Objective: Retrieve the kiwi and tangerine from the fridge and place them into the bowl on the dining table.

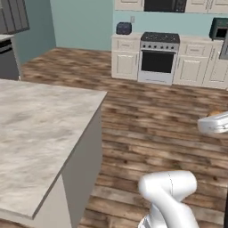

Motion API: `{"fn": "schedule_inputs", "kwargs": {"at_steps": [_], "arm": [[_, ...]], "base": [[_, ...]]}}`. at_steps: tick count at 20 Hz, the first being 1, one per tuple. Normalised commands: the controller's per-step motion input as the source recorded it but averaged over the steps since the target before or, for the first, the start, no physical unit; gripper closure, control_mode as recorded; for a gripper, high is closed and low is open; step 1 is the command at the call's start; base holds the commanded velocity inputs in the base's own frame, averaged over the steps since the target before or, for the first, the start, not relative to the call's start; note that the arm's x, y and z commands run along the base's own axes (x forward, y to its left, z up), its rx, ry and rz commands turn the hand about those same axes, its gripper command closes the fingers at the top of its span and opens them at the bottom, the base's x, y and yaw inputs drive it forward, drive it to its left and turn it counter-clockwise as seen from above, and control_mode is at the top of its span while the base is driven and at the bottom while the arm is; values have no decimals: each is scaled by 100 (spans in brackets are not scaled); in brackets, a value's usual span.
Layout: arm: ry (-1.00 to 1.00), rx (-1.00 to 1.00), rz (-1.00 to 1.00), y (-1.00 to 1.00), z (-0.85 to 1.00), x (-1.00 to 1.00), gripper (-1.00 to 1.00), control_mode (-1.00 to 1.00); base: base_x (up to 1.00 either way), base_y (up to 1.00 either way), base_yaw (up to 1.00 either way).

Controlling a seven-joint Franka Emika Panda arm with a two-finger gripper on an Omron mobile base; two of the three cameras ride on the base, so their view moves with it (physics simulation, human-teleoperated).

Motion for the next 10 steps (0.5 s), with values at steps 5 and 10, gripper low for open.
{"fn": "schedule_inputs", "kwargs": {"at_steps": [5, 10], "arm": [[0, 0, 0, 0, 0, 0, 100, 100], [0, 0, 0, 0, 0, 0, 100, 100]], "base": [[-64, 89, -6], [-27, 99, -9]]}}
